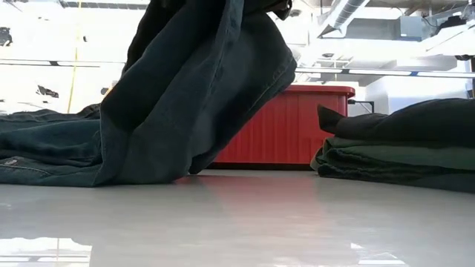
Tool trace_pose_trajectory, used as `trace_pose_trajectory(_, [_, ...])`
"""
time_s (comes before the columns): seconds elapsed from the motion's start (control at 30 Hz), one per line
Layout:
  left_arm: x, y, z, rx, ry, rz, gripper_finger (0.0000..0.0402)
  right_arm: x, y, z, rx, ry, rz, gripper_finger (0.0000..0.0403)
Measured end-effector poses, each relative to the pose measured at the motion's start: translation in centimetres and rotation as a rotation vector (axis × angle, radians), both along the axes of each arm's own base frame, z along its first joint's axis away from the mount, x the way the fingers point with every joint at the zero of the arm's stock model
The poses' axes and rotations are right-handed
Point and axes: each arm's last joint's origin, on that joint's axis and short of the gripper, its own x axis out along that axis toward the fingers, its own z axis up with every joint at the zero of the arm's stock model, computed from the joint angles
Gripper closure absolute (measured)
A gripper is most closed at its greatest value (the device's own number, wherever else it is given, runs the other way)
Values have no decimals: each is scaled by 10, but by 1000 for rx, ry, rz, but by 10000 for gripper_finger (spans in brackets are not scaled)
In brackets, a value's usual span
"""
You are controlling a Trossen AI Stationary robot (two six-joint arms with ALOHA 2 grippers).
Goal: Fold laundry
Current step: Fold the dark blue jeans
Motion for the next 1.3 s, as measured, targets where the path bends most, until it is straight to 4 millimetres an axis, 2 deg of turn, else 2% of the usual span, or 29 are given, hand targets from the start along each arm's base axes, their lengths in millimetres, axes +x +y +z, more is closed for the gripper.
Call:
trace_pose_trajectory(0.2, [-8,-20,11,51,-66,-2,136,0,1,0,6,4,9,369])
trace_pose_trajectory(0.37, [-22,-38,31,69,-108,-50,136,0,-1,0,7,9,9,369])
trace_pose_trajectory(0.47, [-24,-38,37,63,-114,-68,136,1,-1,1,4,-6,13,370])
trace_pose_trajectory(0.63, [-16,-26,38,54,-102,-60,138,1,1,4,16,-28,25,365])
trace_pose_trajectory(0.77, [-16,-24,40,70,-96,-50,155,-4,1,8,27,-29,23,365])
trace_pose_trajectory(0.87, [-19,-22,44,77,-105,-27,184,-8,0,13,33,-45,23,364])
trace_pose_trajectory(0.97, [-17,-19,44,64,-109,-28,229,-10,0,17,39,-65,26,364])
trace_pose_trajectory(1.17, [-11,-16,44,24,-99,-101,378,-13,0,21,41,-80,28,364])
trace_pose_trajectory(1.3, [-16,-18,52,16,-114,-145,397,-14,0,21,23,-69,46,362])
